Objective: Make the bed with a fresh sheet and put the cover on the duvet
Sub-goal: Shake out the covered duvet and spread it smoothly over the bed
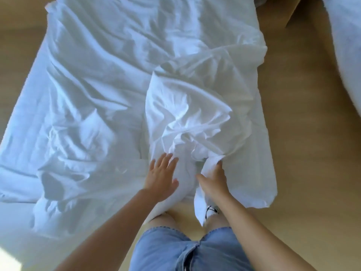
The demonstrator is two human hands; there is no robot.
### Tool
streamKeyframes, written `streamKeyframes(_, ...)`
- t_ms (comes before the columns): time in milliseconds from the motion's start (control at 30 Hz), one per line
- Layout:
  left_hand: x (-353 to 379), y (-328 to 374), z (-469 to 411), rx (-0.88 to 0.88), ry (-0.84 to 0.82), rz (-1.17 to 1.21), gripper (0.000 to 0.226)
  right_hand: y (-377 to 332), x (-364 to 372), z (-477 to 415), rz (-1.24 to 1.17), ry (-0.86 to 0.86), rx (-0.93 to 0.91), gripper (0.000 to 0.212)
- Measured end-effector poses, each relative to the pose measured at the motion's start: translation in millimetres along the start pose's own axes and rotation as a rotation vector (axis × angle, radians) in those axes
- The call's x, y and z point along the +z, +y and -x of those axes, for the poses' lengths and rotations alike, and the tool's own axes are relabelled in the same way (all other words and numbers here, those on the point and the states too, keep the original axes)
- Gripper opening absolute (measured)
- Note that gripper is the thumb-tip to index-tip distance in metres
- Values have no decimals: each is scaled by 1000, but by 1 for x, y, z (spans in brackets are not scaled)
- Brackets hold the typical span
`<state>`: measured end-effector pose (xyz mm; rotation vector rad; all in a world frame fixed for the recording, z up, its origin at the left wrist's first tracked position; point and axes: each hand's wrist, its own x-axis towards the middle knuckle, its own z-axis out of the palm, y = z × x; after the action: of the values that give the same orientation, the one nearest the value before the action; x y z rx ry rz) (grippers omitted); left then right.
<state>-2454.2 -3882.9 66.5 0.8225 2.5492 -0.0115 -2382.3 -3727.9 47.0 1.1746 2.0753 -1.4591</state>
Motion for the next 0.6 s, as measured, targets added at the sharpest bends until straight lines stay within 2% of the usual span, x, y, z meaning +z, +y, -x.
streamKeyframes(100, 41, -51, 33, -97, -127, -81, 93, 12, 50, 14, 100, -104, 170, 95)
streamKeyframes(233, 90, -94, 66, 35, -195, -259, 125, 29, 122, 33, -40, -231, 392, 115)
streamKeyframes(267, 99, -100, 68, 70, -198, -279, 129, 28, 139, 33, -100, -236, 456, 118)
streamKeyframes(333, 111, -110, 66, 112, -152, -303, 132, 19, 170, 22, -412, -154, 556, 122)
streamKeyframes(400, 119, -122, 62, 175, -36, -373, 128, -2, 192, 3, -749, -20, 605, 108)
streamKeyframes(433, 121, -127, 63, 211, 25, -429, 122, -12, 197, -7, -823, 50, 611, 94)
streamKeyframes(533, 124, -137, 73, 315, 217, -451, 97, -40, 200, -29, -852, 243, 587, 52)
streamKeyframes(600, 125, -141, 79, 338, 279, -449, 101, -67, 194, -33, -903, 248, 532, 36)
